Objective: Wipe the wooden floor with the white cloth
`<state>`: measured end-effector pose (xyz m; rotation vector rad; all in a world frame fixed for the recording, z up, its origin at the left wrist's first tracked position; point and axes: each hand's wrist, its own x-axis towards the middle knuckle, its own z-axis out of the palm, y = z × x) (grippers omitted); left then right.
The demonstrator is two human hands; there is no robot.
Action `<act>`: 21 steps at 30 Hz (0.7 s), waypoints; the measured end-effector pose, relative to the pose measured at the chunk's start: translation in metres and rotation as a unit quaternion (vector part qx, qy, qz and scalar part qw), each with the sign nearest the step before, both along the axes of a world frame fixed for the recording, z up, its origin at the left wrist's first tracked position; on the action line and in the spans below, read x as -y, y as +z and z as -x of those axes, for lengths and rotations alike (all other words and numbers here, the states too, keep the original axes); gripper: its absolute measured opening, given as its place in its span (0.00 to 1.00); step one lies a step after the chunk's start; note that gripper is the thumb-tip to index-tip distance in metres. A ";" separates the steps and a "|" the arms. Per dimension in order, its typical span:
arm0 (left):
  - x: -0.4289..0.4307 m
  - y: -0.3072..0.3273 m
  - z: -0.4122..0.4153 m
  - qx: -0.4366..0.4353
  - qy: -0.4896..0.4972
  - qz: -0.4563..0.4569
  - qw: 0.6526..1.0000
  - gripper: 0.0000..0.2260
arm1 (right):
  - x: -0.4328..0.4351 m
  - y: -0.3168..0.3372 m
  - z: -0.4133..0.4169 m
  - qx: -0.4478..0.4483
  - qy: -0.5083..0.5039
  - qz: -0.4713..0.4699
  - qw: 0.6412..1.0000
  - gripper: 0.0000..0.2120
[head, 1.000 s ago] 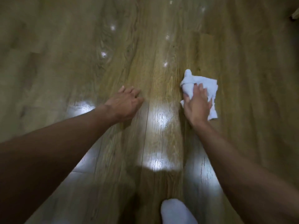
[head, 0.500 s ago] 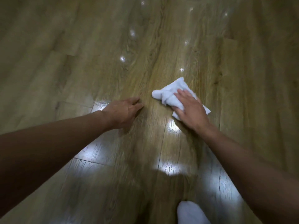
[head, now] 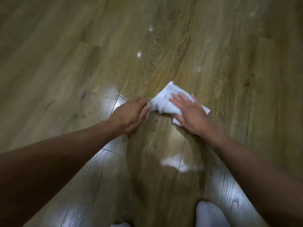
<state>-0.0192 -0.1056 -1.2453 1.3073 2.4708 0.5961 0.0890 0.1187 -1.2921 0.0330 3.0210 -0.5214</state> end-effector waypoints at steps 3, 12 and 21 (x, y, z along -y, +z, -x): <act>-0.017 0.006 -0.002 -0.002 0.043 -0.014 0.999 0.19 | 0.036 0.006 0.038 0.008 -0.174 0.007 0.985 0.31; 0.055 0.004 -0.016 -0.131 -0.187 0.092 0.969 0.17 | 0.125 -0.003 -0.004 -0.041 0.220 -0.038 0.974 0.20; -0.025 0.026 0.068 -0.078 0.079 0.226 0.968 0.13 | 0.096 0.011 0.117 -0.041 -0.035 0.126 0.991 0.28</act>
